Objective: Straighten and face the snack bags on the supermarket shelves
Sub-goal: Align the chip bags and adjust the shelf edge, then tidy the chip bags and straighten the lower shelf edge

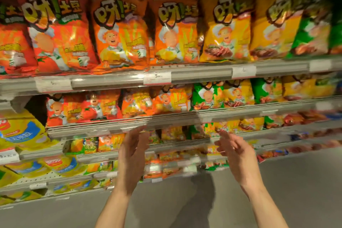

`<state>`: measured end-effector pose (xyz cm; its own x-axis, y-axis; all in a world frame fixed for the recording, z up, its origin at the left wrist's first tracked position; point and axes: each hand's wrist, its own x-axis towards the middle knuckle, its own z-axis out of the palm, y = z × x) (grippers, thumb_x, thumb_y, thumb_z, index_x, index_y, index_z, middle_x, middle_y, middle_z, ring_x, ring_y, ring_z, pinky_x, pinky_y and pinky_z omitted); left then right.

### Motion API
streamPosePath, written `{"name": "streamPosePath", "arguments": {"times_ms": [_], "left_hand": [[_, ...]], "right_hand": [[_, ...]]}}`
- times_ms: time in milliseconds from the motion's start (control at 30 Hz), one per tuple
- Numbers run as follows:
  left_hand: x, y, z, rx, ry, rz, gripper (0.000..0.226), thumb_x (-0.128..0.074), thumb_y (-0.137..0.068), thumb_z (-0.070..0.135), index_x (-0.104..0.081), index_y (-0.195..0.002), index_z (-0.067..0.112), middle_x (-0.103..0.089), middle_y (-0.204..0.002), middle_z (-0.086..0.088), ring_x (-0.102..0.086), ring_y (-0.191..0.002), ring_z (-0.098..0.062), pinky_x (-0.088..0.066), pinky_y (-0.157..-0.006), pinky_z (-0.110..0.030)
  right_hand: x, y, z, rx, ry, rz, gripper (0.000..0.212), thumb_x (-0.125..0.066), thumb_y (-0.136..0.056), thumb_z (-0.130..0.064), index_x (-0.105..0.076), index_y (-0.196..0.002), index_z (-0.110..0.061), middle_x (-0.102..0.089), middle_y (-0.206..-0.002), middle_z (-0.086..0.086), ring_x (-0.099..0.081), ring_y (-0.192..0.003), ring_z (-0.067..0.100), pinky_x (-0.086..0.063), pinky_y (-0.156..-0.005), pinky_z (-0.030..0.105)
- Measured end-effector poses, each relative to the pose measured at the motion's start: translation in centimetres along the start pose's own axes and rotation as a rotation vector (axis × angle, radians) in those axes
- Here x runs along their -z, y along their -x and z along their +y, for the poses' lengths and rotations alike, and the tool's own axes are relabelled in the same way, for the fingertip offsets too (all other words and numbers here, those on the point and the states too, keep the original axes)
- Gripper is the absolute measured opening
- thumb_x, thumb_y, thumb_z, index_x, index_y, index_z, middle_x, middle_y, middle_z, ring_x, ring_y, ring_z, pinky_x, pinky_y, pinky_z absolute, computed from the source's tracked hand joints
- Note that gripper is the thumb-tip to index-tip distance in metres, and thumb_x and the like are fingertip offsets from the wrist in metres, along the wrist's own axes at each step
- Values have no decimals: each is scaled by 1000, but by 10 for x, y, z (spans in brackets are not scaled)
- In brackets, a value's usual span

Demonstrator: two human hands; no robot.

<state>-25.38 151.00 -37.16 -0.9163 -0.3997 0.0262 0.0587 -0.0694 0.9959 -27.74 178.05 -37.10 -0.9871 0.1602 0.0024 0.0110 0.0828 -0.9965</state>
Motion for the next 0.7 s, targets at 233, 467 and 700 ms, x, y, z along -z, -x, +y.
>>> {"name": "streamPosePath", "arguments": {"times_ms": [233,467,700], "left_hand": [[-116,37,8,-6,19,-52,23,-57,-100,17,-63,-120,7,-73,-98,-21,-71,-89,-24,-58,-77,-21],[-177,34,13,-12,-55,-101,17,-64,-100,23,-68,-116,24,-75,-94,-2,-75,-89,-14,-60,-88,-31],[-212,-13,12,0,147,-164,20,-51,-104,6,-66,-114,15,-78,-98,-3,-73,-91,-15,-57,-82,-25]], "right_hand": [[119,-19,6,49,64,66,14,-64,-99,-16,-74,-105,-24,-78,-87,-4,-72,-78,9,-57,-71,19],[176,-43,4,17,69,96,13,-62,-100,-20,-71,-108,-24,-78,-90,-7,-72,-84,11,-57,-79,27],[190,-74,-3,28,105,149,16,-61,-101,-19,-72,-106,-29,-78,-93,-4,-73,-87,14,-56,-78,29]]}}
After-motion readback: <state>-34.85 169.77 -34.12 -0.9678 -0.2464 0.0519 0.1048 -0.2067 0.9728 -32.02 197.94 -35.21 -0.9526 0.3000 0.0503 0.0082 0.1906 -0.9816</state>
